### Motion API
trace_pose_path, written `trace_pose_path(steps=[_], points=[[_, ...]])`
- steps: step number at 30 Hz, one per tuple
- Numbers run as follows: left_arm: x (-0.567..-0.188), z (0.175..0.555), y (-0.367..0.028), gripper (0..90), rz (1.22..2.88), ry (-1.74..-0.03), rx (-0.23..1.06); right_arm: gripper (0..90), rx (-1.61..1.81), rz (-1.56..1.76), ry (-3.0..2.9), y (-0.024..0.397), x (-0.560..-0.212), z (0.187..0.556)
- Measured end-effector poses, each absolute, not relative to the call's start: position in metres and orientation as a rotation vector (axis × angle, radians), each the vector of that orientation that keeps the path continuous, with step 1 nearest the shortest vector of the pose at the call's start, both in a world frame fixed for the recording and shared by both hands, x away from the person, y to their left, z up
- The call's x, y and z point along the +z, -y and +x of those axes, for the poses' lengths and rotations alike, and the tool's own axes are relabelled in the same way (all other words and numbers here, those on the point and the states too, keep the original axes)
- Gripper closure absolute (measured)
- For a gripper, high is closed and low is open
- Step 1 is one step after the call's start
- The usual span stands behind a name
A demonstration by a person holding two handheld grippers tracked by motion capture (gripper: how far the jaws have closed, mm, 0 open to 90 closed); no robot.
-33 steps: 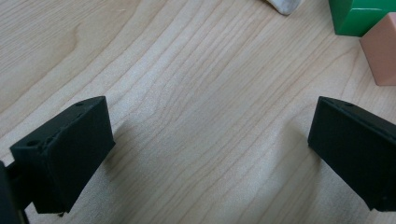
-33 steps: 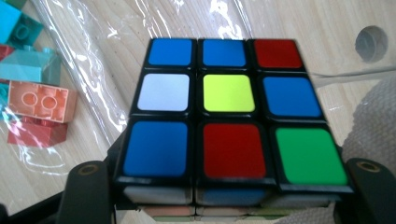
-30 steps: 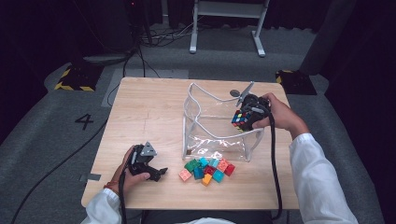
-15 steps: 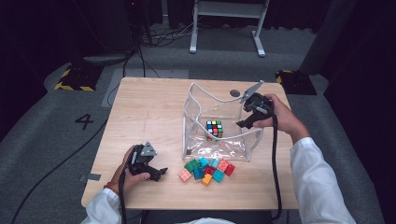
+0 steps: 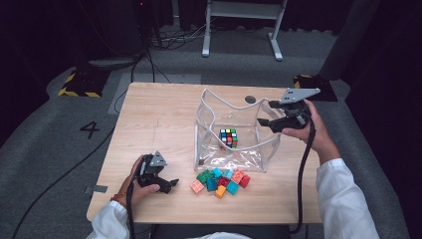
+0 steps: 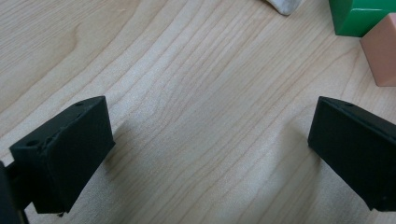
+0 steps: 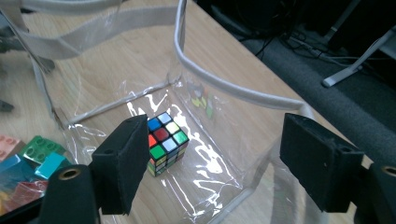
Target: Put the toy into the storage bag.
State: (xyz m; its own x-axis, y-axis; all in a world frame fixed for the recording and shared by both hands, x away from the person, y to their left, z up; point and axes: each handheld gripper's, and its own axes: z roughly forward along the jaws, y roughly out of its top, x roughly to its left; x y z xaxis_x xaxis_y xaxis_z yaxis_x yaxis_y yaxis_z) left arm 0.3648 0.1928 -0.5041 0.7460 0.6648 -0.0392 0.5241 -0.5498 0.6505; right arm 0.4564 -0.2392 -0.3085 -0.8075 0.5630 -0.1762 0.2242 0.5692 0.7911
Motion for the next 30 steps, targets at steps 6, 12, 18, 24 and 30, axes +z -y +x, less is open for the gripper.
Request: trace_pose_path(steps=[6, 12, 18, 24, 30], points=[[-0.504, 0.365, -0.193, 0.1, 2.283, -0.89, 0.278, 24.1, 1.199, 0.662, -2.318, 0.255, -0.299, 0.443], [-0.504, 0.365, -0.193, 0.1, 2.283, -0.889, 0.278, 22.8, 1.225, 0.665, -2.279, 0.271, -0.298, 0.429], [-0.504, 0.365, -0.193, 0.1, 2.284, -0.89, 0.278, 21.8, 1.243, 0.655, -2.224, 0.289, -0.305, 0.413], [-0.504, 0.365, -0.193, 0.1, 2.284, -0.889, 0.277, 21.8, 1.253, 0.659, -2.198, 0.304, -0.32, 0.398], [-0.504, 0.365, -0.193, 0.1, 2.284, -0.889, 0.277, 22.8, 1.247, 0.685, -2.203, 0.313, -0.345, 0.385]])
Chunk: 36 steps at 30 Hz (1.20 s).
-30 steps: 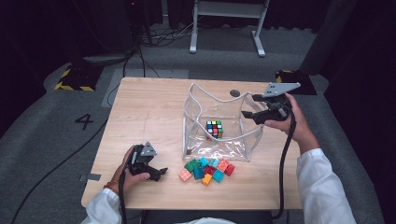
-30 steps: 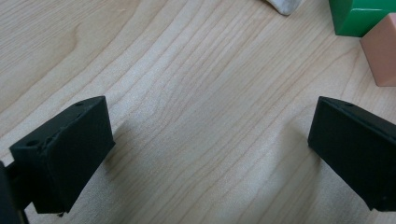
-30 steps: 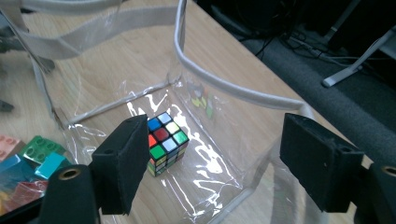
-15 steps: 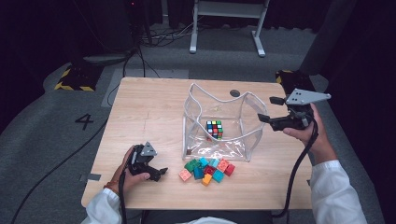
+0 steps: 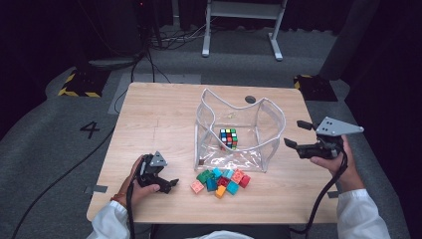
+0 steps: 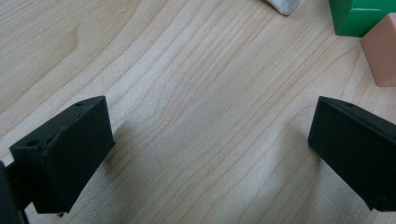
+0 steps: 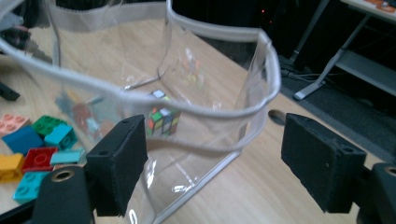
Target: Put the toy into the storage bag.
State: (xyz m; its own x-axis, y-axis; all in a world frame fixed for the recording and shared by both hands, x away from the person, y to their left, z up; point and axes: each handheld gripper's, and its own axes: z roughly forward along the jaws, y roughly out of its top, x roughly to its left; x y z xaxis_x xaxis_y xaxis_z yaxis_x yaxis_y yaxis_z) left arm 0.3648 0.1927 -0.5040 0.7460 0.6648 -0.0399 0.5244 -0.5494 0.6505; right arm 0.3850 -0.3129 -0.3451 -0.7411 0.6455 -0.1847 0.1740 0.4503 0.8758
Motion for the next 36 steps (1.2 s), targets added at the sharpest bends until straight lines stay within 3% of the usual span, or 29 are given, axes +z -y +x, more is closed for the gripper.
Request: trace_pose_path(steps=[25, 36], points=[[-0.504, 0.363, -0.193, 0.4, 2.285, -0.895, 0.294, 30.7, 1.254, 0.739, -2.461, 0.285, -0.474, 0.357], [-0.504, 0.363, -0.193, 0.4, 2.286, -0.895, 0.297, 34.5, 1.234, 0.659, -2.544, 0.241, -0.498, 0.35]])
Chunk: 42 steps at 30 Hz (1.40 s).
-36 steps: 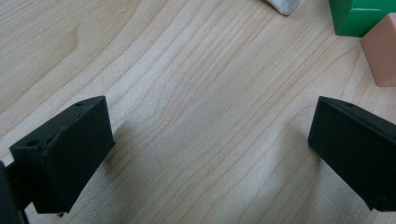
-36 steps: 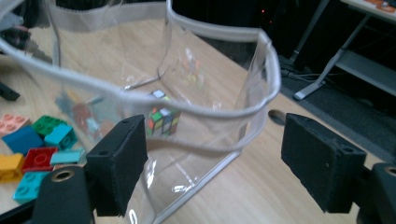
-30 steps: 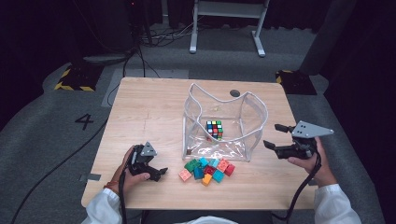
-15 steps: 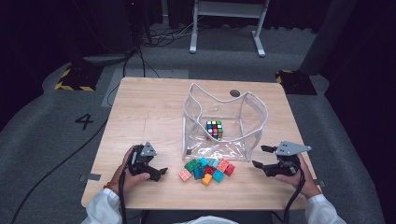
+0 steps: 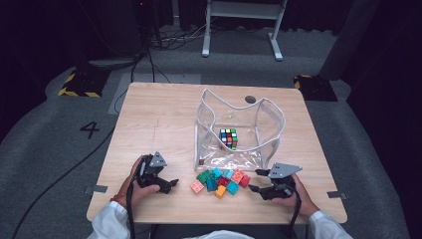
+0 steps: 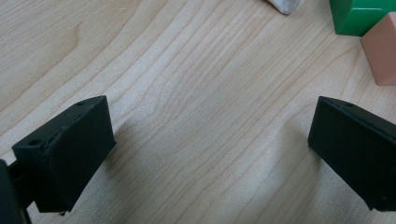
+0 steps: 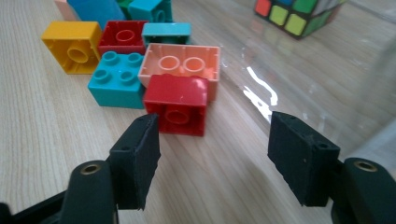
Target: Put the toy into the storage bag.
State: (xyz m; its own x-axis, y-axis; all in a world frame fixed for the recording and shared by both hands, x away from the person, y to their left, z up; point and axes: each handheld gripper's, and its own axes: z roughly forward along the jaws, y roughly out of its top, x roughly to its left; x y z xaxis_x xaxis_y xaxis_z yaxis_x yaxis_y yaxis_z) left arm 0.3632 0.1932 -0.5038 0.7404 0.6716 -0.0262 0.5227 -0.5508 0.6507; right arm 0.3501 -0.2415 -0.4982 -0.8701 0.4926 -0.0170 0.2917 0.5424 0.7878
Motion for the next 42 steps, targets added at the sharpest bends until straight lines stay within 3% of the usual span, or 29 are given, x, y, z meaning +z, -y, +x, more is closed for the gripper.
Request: trace_pose_path(steps=[23, 30, 38, 42], points=[[-0.504, 0.363, -0.193, 0.4, 2.286, -0.895, 0.296, 45.6, 1.206, 0.539, -2.599, 0.221, -0.502, 0.336], [-0.504, 0.363, -0.193, 0.4, 2.286, -0.895, 0.297, 61.8, 1.197, 0.521, -2.592, 0.219, -0.502, 0.337], [-0.504, 0.363, -0.193, 0.4, 2.286, -0.895, 0.297, 63.9, 1.207, 0.508, -2.586, 0.227, -0.502, 0.341], [-0.504, 0.363, -0.193, 0.4, 2.287, -0.895, 0.294, 69.1, 1.218, 0.51, -2.576, 0.233, -0.499, 0.341]])
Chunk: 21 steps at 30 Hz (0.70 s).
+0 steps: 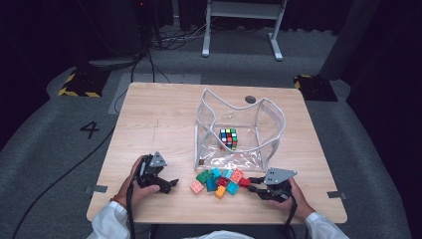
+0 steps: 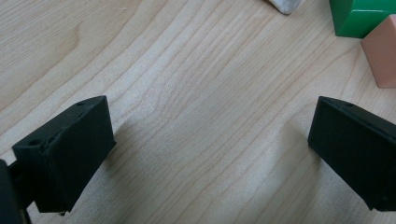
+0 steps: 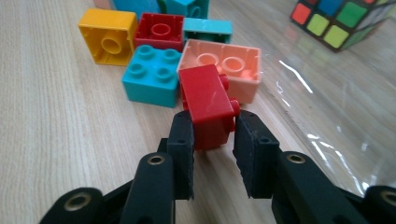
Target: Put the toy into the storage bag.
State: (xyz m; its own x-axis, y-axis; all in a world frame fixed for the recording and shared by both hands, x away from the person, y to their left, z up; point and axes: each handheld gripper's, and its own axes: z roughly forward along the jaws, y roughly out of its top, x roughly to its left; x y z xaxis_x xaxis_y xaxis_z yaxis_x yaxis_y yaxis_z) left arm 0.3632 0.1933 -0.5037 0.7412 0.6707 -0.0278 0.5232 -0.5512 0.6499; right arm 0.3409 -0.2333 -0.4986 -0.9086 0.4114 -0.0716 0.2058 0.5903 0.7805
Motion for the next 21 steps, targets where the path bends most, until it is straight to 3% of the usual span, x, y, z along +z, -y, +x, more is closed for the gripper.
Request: trace_pose_path(steps=[21], points=[[-0.504, 0.363, -0.193, 0.4, 2.286, -0.895, 0.296, 69.5, 1.256, 0.601, -2.46, 0.283, -0.477, 0.343]])
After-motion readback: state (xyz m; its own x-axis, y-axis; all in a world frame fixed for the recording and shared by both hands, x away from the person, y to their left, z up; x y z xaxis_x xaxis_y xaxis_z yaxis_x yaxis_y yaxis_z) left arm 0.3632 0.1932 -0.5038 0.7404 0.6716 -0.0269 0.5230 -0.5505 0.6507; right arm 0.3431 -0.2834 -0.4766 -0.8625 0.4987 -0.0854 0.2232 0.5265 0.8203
